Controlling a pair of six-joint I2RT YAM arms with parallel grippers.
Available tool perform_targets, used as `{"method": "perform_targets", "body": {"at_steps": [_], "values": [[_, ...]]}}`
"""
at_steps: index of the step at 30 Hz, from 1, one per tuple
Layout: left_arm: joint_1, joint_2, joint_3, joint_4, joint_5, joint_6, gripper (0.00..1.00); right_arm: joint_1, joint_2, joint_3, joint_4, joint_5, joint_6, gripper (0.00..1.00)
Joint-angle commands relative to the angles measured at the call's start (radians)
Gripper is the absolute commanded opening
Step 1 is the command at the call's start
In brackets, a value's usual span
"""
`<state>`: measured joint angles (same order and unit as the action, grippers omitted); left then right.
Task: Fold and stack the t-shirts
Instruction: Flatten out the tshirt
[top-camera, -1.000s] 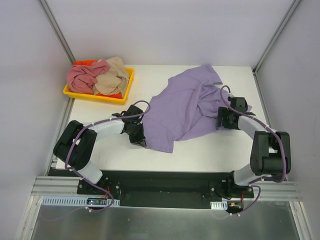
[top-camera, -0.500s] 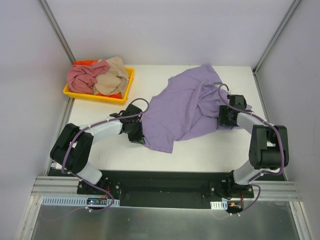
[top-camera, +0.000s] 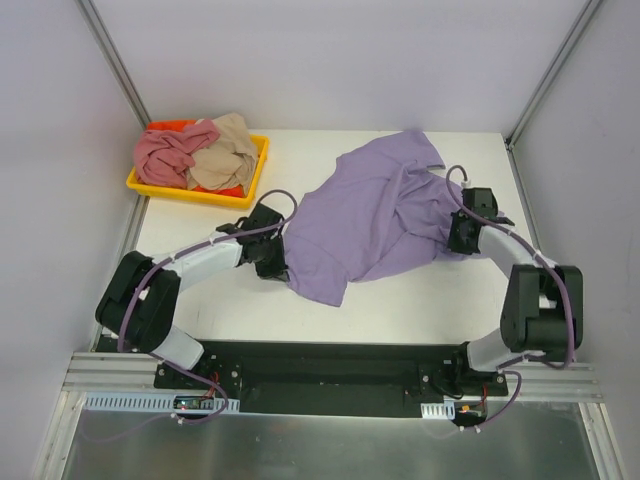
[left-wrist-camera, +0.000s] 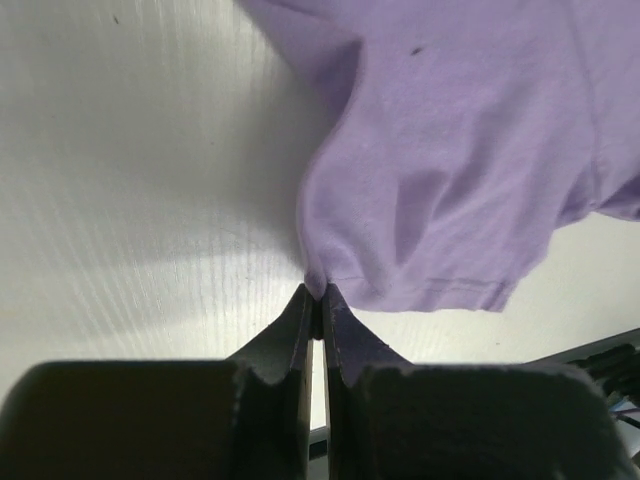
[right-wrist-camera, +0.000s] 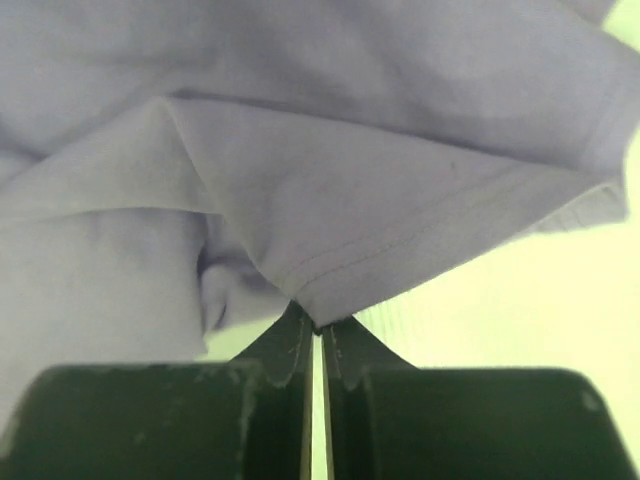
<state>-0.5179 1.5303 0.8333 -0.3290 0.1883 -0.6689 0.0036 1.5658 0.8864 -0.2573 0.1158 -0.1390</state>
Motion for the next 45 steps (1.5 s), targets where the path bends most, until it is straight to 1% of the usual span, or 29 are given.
{"method": "perform_targets", "body": {"at_steps": [1, 5, 8, 11, 15, 17, 20, 23, 27, 29, 31, 34, 37, 39, 42, 45], "values": [[-0.001, -0.122, 0.09, -0.011, -0.101, 0.018, 0.0, -0.001, -0.258, 0.0, -0.147, -0.004, 0.117, 0.0], [0.001, -0.241, 0.186, -0.03, -0.182, 0.041, 0.0, 0.001, -0.494, 0.046, -0.259, -0.048, 0.162, 0.0], [0.001, -0.338, 0.283, -0.044, -0.321, 0.071, 0.0, -0.048, -0.613, 0.153, -0.361, -0.097, 0.194, 0.0], [0.001, -0.436, 0.413, -0.053, -0.409, 0.116, 0.0, -0.071, -0.69, 0.316, -0.459, -0.097, 0.229, 0.0], [0.001, -0.527, 0.642, -0.054, -0.466, 0.221, 0.0, -0.073, -0.753, 0.573, -0.503, -0.07, 0.254, 0.0], [0.001, -0.542, 0.761, -0.054, -0.457, 0.279, 0.0, -0.073, -0.767, 0.693, -0.536, -0.044, 0.259, 0.0], [0.001, -0.542, 0.95, -0.056, -0.368, 0.363, 0.0, -0.073, -0.782, 0.85, -0.556, -0.016, 0.245, 0.0], [0.001, -0.516, 1.137, -0.064, -0.29, 0.416, 0.0, -0.071, -0.79, 0.985, -0.569, -0.013, 0.246, 0.0], [0.001, -0.464, 1.338, -0.065, -0.24, 0.477, 0.0, -0.071, -0.785, 1.135, -0.573, -0.047, 0.276, 0.0], [0.001, -0.431, 1.42, -0.061, -0.248, 0.495, 0.0, -0.071, -0.774, 1.178, -0.571, -0.036, 0.276, 0.0], [0.001, -0.38, 1.504, -0.053, -0.28, 0.517, 0.0, -0.071, -0.76, 1.191, -0.574, -0.027, 0.282, 0.0], [0.001, -0.294, 1.579, -0.022, -0.352, 0.566, 0.0, -0.071, -0.739, 1.157, -0.573, -0.004, 0.286, 0.0], [0.001, -0.21, 1.561, 0.033, -0.433, 0.632, 0.0, -0.071, -0.696, 1.1, -0.562, 0.039, 0.28, 0.0], [0.001, -0.126, 1.54, 0.068, -0.463, 0.693, 0.0, -0.071, -0.658, 1.042, -0.542, 0.071, 0.269, 0.0], [0.009, 0.011, 1.518, 0.106, -0.533, 0.77, 0.0, -0.073, -0.601, 0.903, -0.462, 0.111, 0.26, 0.0], [0.048, 0.103, 1.42, 0.166, -0.501, 0.776, 0.0, -0.077, -0.54, 0.745, -0.349, 0.143, 0.26, 0.0]]}}
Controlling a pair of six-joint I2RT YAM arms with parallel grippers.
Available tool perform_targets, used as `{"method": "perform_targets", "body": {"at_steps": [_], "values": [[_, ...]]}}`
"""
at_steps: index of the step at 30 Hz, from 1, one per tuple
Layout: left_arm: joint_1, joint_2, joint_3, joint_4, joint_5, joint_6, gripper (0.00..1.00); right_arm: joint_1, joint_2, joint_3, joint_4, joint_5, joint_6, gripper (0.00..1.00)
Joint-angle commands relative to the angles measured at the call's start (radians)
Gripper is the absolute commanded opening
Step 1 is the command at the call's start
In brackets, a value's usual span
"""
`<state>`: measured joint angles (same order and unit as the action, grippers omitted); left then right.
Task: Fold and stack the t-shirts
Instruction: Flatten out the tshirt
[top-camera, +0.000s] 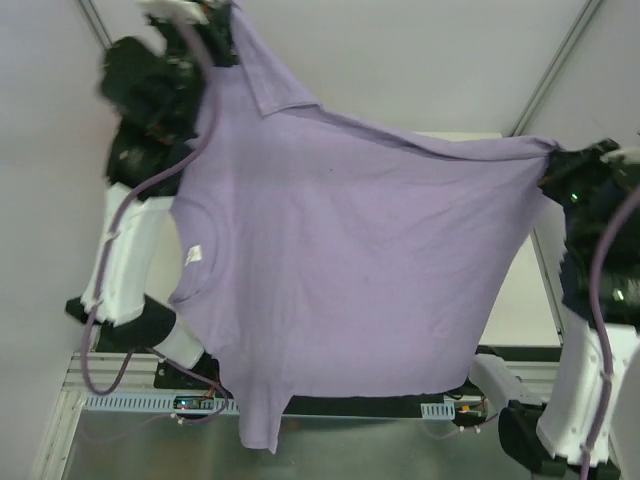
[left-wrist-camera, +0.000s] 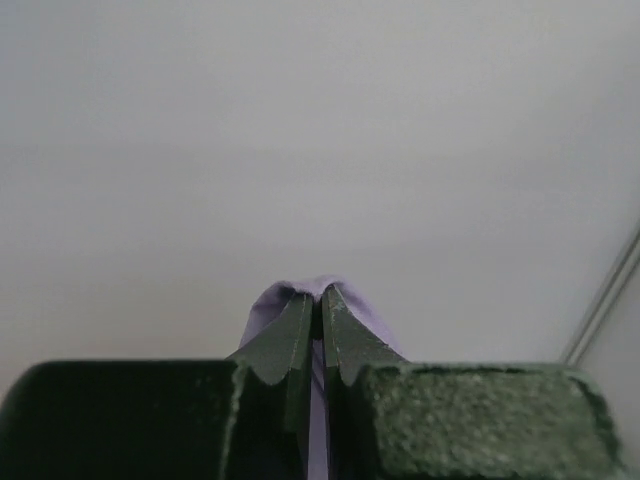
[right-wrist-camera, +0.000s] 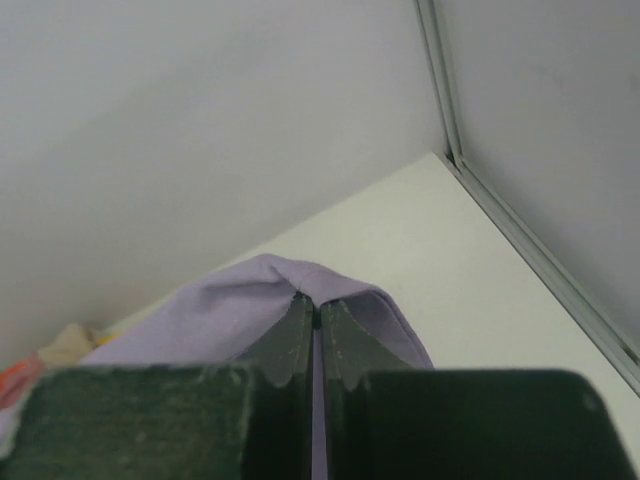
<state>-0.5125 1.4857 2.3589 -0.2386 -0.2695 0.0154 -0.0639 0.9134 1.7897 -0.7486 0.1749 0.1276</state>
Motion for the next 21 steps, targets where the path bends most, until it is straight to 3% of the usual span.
{"method": "perform_targets", "body": {"at_steps": [1, 5, 9, 15, 21], "values": [[0.061, 0.181, -0.137, 0.085, -0.002, 0.077, 0.0, -0.016, 0.145, -0.197, 0.17, 0.087, -0.008, 0.01], [0.111, 0.347, -0.239, 0.154, 0.01, 0.051, 0.0, -0.06, 0.299, -0.363, 0.299, 0.034, 0.026, 0.0], [0.138, 0.559, -0.277, 0.225, 0.11, 0.017, 0.0, -0.111, 0.54, -0.472, 0.491, -0.089, 0.055, 0.0], [0.147, 0.875, -0.139, 0.211, 0.141, -0.012, 0.0, -0.154, 0.996, -0.276, 0.506, -0.262, 0.098, 0.0], [0.154, 0.932, -0.127, 0.211, 0.158, -0.078, 0.0, -0.162, 1.131, -0.153, 0.505, -0.31, 0.132, 0.01]]}}
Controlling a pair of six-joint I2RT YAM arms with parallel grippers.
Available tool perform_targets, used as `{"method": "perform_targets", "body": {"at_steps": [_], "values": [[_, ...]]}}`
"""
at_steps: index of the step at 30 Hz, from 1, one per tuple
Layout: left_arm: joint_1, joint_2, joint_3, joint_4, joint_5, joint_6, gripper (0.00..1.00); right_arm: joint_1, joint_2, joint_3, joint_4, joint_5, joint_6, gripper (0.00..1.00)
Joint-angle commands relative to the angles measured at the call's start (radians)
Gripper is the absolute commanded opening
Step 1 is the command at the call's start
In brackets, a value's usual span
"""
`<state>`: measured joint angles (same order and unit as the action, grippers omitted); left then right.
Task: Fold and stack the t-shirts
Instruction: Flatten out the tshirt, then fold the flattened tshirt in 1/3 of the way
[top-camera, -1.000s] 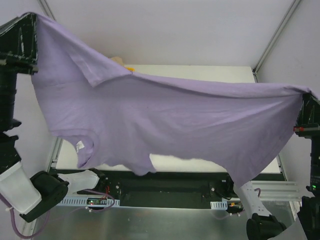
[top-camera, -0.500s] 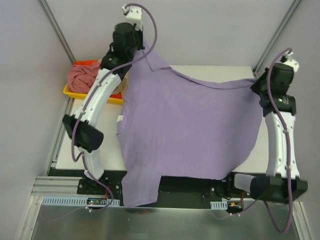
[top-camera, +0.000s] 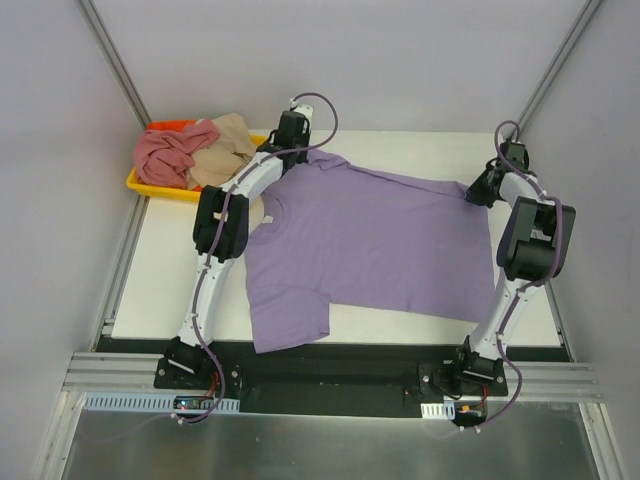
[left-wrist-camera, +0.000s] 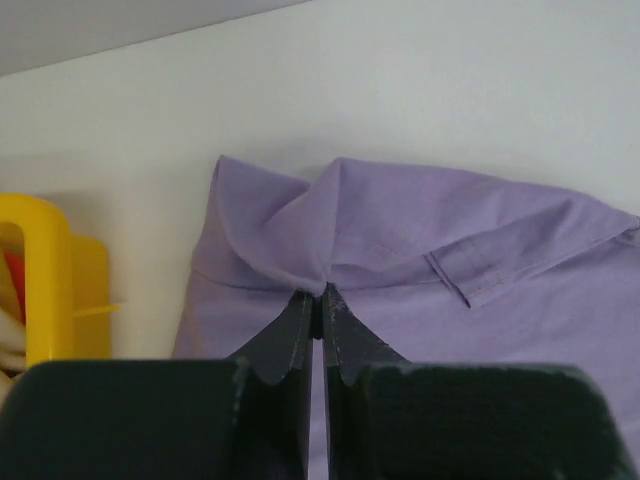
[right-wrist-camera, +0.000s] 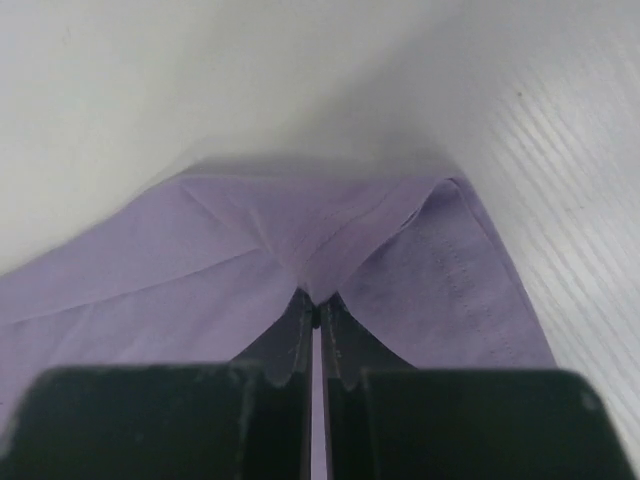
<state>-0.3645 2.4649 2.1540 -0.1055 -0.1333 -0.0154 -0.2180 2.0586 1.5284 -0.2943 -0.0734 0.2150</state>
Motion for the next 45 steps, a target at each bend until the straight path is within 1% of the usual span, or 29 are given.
{"method": "perform_targets", "body": {"at_steps": [1, 5, 7, 10, 14, 15, 18, 19, 22, 25, 30, 35, 40, 43, 45], "values": [[0.006, -0.05, 0.072, 0.075, 0.018, -0.049, 0.0, -0.012, -0.014, 0.111, 0.049, -0.071, 0.044, 0.0], [0.006, -0.101, 0.05, 0.027, 0.023, -0.072, 0.0, -0.02, -0.049, 0.102, 0.041, -0.091, 0.052, 0.0], [0.006, -0.159, 0.003, 0.012, 0.037, -0.102, 0.0, -0.026, -0.075, 0.087, 0.032, -0.101, 0.052, 0.0], [0.006, -0.272, -0.124, 0.009, 0.035, -0.155, 0.0, -0.043, -0.106, 0.079, -0.009, -0.117, 0.049, 0.0], [0.004, -0.417, -0.304, -0.017, 0.031, -0.237, 0.0, -0.07, -0.115, 0.099, -0.084, -0.178, 0.038, 0.0], [0.004, -0.447, -0.327, -0.035, 0.02, -0.259, 0.0, -0.078, -0.12, 0.098, -0.092, -0.192, 0.038, 0.0], [0.002, -0.546, -0.388, -0.164, 0.003, -0.323, 0.0, -0.09, -0.13, 0.102, -0.121, -0.236, 0.008, 0.01], [0.002, -0.579, -0.429, -0.193, 0.009, -0.343, 0.0, -0.093, -0.138, 0.099, -0.131, -0.246, -0.005, 0.0], [-0.002, -0.667, -0.531, -0.244, 0.04, -0.405, 0.0, -0.104, -0.152, 0.098, -0.157, -0.262, -0.032, 0.0], [-0.014, -0.733, -0.597, -0.29, 0.073, -0.466, 0.0, -0.116, -0.153, 0.107, -0.173, -0.287, -0.043, 0.0], [-0.059, -0.816, -0.69, -0.394, 0.02, -0.535, 0.0, -0.123, -0.123, 0.157, -0.253, -0.315, -0.088, 0.0], [-0.082, -0.88, -0.784, -0.453, 0.02, -0.604, 0.0, -0.141, -0.127, 0.174, -0.318, -0.321, -0.112, 0.0], [-0.086, -0.897, -0.838, -0.483, 0.012, -0.643, 0.0, -0.161, -0.097, 0.275, -0.535, -0.292, -0.163, 0.0], [-0.085, -0.914, -0.832, -0.5, -0.018, -0.649, 0.0, -0.175, -0.081, 0.326, -0.626, -0.247, -0.186, 0.0], [-0.086, -0.922, -0.815, -0.502, -0.023, -0.646, 0.0, -0.176, -0.09, 0.34, -0.649, -0.235, -0.203, 0.0]]}}
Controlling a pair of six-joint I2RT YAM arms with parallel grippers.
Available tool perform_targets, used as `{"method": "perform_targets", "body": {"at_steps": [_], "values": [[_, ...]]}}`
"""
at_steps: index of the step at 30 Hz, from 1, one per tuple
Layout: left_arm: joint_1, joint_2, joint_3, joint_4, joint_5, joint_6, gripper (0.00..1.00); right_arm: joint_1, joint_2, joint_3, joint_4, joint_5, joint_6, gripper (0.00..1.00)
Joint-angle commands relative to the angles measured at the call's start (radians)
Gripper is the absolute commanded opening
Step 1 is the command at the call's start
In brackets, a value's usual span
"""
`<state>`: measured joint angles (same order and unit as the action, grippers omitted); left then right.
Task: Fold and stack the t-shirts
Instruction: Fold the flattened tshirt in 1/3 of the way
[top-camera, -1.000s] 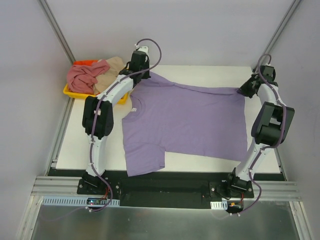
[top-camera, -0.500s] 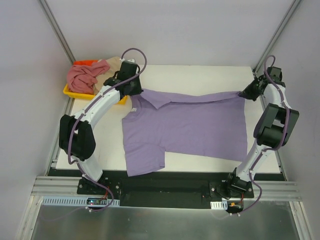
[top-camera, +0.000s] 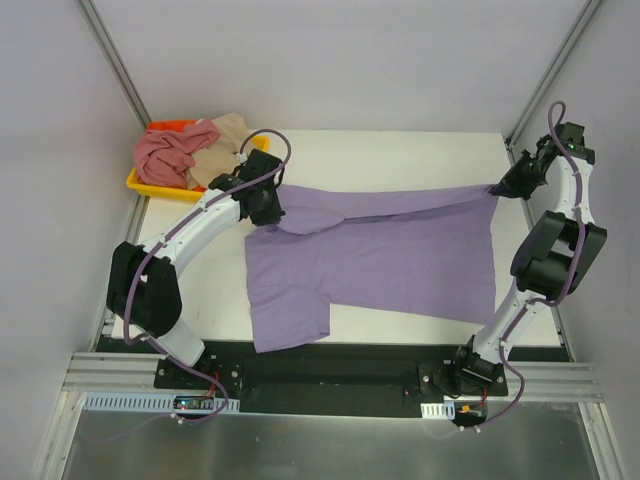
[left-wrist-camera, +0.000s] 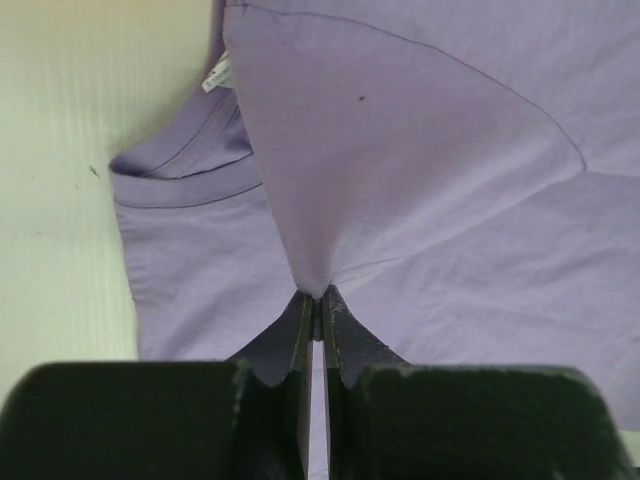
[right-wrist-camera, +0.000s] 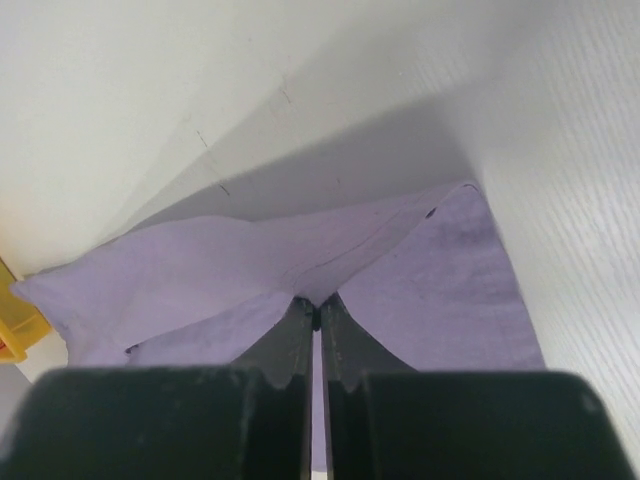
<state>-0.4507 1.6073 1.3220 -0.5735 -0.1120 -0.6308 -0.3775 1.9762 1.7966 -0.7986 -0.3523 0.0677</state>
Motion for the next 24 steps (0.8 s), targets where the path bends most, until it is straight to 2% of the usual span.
{"method": "perform_targets", "body": {"at_steps": [1, 6, 9, 11, 12, 13, 14, 15, 19, 20, 24], "values": [[0.0, -0.063, 0.022, -0.034, -0.054, -0.03, 0.0, -0.017, -0.011, 0.072, -0.149, 0.042, -0.06, 0.01], [0.001, -0.034, 0.042, -0.032, -0.042, -0.027, 0.0, -0.017, 0.021, 0.061, -0.175, 0.055, -0.103, 0.09], [0.001, -0.012, 0.051, -0.032, -0.015, -0.029, 0.0, -0.015, 0.044, 0.041, -0.18, 0.091, -0.092, 0.1], [0.003, 0.003, 0.054, -0.035, -0.017, -0.027, 0.0, -0.015, 0.047, 0.026, -0.169, 0.142, -0.072, 0.15], [0.004, 0.011, 0.06, -0.034, -0.015, -0.029, 0.0, -0.015, 0.039, 0.014, -0.156, 0.183, -0.069, 0.19], [0.007, 0.019, 0.063, -0.034, -0.006, -0.027, 0.0, -0.015, 0.032, 0.003, -0.143, 0.217, -0.069, 0.3], [0.007, 0.028, 0.071, -0.034, 0.004, -0.029, 0.0, -0.012, 0.024, 0.003, -0.143, 0.248, -0.04, 0.45], [0.009, 0.035, 0.078, -0.032, 0.008, -0.029, 0.0, -0.009, 0.013, 0.0, -0.146, 0.275, -0.04, 0.54], [0.01, 0.065, 0.105, -0.031, 0.005, -0.027, 0.0, 0.063, -0.121, -0.093, -0.084, 0.398, -0.098, 0.71], [0.012, 0.078, 0.118, -0.031, 0.008, -0.023, 0.0, 0.087, -0.158, -0.139, -0.053, 0.401, -0.111, 0.78], [0.039, 0.152, 0.196, -0.031, 0.05, -0.003, 0.0, 0.227, -0.319, -0.325, 0.091, 0.27, -0.131, 0.82]]}}
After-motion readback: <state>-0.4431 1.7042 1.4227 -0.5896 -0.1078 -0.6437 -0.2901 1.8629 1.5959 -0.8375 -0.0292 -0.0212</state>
